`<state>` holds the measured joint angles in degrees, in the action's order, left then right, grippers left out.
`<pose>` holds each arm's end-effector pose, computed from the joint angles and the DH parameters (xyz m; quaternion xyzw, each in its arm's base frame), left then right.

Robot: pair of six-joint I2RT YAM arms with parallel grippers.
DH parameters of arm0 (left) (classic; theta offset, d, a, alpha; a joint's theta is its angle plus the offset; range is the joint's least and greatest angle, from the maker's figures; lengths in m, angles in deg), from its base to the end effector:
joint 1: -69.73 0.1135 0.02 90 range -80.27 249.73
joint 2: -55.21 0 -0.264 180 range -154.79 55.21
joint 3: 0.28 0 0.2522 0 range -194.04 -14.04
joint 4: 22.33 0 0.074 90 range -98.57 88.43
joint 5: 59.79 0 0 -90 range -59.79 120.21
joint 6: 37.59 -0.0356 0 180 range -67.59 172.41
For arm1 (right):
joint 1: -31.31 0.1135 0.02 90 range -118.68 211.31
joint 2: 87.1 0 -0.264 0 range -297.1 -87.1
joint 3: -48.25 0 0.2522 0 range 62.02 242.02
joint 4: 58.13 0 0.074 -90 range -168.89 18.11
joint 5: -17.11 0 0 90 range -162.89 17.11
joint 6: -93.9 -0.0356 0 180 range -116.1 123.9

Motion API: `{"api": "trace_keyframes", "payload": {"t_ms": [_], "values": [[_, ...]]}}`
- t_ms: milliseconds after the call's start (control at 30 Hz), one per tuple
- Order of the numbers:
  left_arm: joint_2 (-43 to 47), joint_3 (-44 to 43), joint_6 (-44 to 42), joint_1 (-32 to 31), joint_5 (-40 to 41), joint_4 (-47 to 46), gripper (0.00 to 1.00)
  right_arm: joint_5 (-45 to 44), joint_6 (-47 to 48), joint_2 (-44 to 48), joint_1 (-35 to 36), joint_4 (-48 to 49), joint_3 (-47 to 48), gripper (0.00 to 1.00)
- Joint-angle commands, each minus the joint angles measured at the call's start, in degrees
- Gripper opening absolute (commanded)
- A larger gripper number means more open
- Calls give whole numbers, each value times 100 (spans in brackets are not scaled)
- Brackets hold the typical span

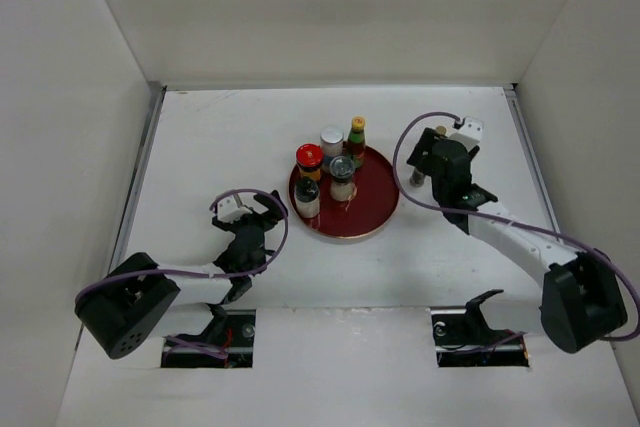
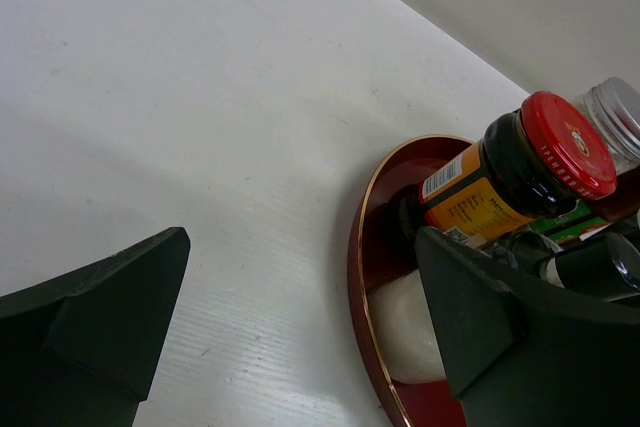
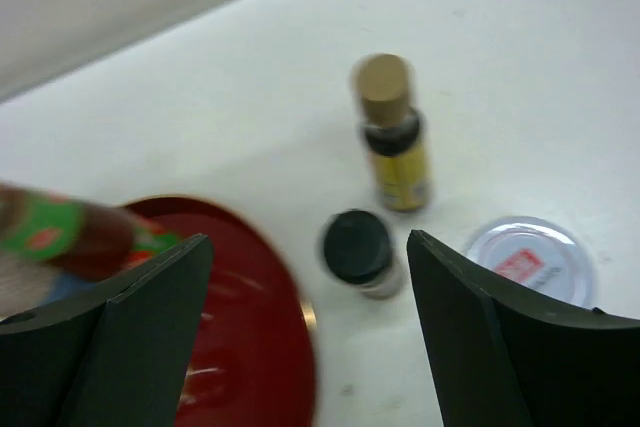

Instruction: Organize the condiment bottles

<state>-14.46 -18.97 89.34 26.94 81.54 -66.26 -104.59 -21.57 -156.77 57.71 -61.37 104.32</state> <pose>0.1529 -0.1036 0.1533 -0.2520 0.6891 -0.1335 0.6662 0.2530 0.1047 0.2715 0.1565 0.7738 0.0535 0.6115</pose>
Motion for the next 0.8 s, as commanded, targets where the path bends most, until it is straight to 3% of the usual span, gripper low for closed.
{"api": "trace_keyframes", "payload": {"t_ms": [0,400,667,767], "values": [[24,-193,104,-6,-79,-287,100,234,209,-309,-375,-139,23,85],[-99,-219,104,3,-88,-287,100,331,447,-1505,-543,196,480,71],[-179,-228,104,20,-71,-287,100,279,525,-1787,-587,766,525,42],[-144,-228,104,20,-88,-287,100,121,666,-1542,-421,811,437,39]]}}
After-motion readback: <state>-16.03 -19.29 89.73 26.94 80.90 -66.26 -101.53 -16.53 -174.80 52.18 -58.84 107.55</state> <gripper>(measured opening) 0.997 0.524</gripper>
